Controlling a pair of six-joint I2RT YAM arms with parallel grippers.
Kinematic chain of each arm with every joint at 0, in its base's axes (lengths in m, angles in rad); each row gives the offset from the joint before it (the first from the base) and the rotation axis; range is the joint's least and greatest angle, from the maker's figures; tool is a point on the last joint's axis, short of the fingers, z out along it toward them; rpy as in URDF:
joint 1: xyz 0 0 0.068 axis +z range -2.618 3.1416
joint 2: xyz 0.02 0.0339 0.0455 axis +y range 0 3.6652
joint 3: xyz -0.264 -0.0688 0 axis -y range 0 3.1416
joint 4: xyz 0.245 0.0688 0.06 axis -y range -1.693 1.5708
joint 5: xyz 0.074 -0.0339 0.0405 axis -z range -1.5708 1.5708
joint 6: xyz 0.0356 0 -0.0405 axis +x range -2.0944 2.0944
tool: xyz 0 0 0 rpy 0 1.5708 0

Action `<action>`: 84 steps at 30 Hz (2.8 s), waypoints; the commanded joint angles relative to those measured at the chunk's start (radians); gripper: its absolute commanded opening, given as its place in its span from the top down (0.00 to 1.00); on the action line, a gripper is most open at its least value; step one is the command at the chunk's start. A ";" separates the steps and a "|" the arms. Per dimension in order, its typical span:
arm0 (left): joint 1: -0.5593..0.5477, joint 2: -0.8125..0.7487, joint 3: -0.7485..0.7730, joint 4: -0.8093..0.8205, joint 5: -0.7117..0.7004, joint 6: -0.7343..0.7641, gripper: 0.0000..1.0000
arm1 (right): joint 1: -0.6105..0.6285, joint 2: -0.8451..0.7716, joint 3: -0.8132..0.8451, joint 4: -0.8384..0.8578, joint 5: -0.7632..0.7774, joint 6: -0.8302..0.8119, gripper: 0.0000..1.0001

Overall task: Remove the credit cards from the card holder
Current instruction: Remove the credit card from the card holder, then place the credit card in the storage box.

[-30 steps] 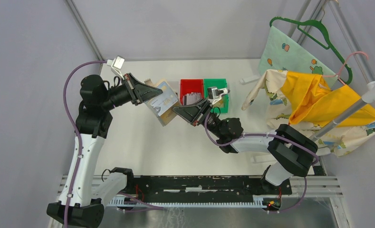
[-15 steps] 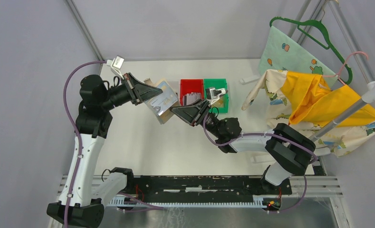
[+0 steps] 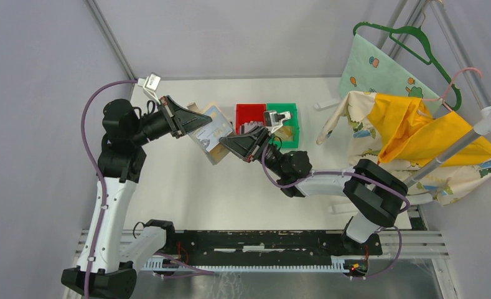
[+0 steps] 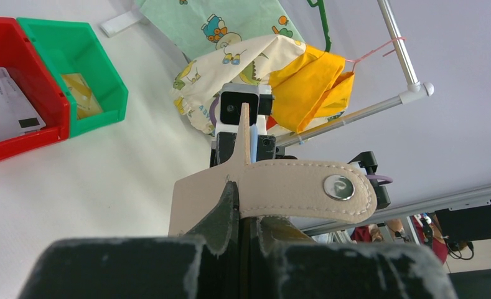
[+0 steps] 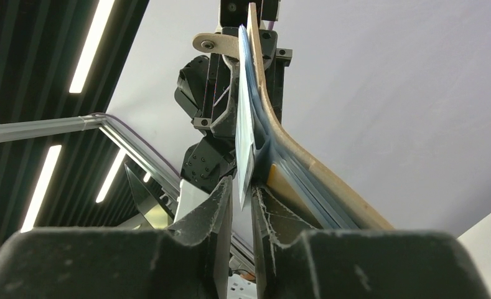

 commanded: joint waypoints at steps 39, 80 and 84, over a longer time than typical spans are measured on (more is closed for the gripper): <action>0.006 0.012 0.091 0.060 0.008 -0.041 0.98 | 0.015 -0.064 -0.099 0.413 -0.003 -0.007 1.00; 0.071 0.158 0.269 -0.233 -0.123 0.520 0.97 | -0.440 0.106 -0.167 0.377 -0.249 0.118 1.00; 0.071 0.149 0.248 -0.275 -0.019 0.544 0.97 | -0.471 0.118 -0.130 0.211 -0.306 0.020 1.00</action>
